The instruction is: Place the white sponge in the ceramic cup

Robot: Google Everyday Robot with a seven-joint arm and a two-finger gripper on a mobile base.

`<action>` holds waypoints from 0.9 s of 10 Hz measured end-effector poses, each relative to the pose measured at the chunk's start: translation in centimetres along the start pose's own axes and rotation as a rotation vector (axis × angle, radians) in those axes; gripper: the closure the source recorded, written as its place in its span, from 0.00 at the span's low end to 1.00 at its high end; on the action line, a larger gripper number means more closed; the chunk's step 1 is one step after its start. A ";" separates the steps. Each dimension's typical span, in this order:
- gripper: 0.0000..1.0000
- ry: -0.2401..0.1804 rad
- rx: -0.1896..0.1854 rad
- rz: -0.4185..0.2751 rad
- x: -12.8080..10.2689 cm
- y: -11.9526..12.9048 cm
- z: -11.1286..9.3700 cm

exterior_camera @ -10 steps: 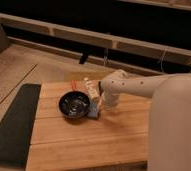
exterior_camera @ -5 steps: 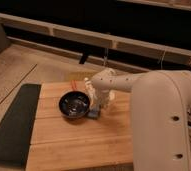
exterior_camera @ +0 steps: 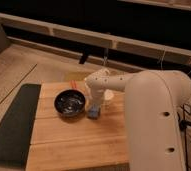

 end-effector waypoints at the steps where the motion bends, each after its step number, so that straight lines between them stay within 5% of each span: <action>1: 0.35 0.003 -0.001 -0.003 0.1 0.0 0.1; 4: 0.39 0.022 0.010 -0.004 0.6 -0.4 0.7; 9: 0.92 -0.007 -0.006 -0.007 0.0 -0.8 0.2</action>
